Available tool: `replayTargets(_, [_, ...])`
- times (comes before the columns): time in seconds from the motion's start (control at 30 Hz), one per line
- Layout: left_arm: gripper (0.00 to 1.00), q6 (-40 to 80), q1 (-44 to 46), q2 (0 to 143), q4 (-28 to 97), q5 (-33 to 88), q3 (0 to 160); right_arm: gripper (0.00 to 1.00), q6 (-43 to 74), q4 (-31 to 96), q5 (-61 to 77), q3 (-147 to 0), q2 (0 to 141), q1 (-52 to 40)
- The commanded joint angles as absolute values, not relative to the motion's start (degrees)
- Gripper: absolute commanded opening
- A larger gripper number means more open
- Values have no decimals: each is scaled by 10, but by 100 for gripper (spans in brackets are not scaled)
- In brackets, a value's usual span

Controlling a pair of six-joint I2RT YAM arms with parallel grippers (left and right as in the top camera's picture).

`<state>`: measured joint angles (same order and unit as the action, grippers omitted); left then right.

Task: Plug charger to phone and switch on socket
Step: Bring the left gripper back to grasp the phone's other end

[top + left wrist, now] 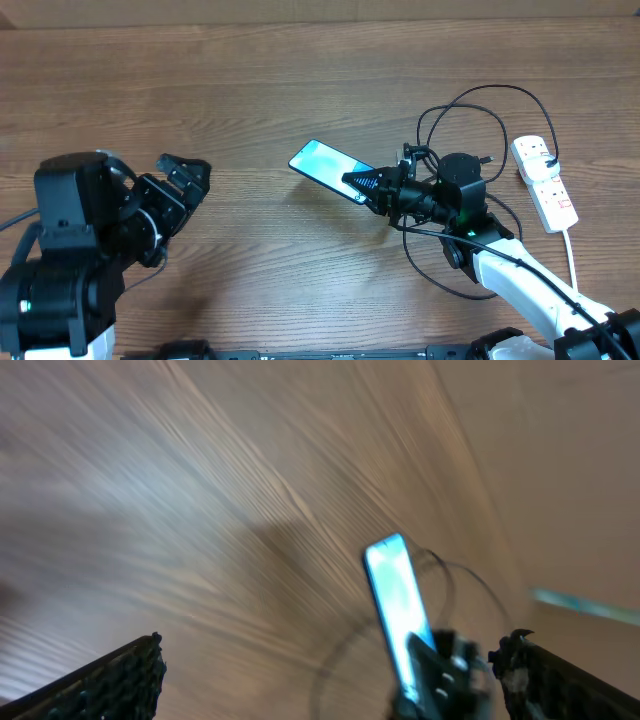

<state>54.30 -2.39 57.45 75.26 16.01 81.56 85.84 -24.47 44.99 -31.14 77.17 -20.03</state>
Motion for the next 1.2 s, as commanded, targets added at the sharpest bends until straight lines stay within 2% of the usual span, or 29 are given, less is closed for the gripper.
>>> replayTargets(0.0, [100, 631, -26, 589, 752, 256, 814, 4, 875, -265, 467, -312, 765, -203])
replayTargets(0.37, [100, 678, -18, 635, 731, 332, 759, 4, 950, -291, 464, -312, 765, -203])
replayTargets(0.6, [100, 739, 11, 645, 543, 418, 633, 4, 950, -318, 451, -312, 765, -203])
replayTargets(0.77, [100, 790, 26, 645, 396, 424, 562, 4, 979, -318, 444, -312, 765, -204])
replayTargets(0.9, [94, 813, 40, 645, 340, 425, 523, 4, 1009, -318, 417, -312, 765, -229])
replayTargets(1.0, [81, 819, 54, 645, 337, 419, 508, 4, 1037, -319, 383, -312, 765, -266])
replayTargets(1.17, [79, 819, 64, 650, 336, 418, 503, 4, 1061, -319, 315, -312, 765, -329])
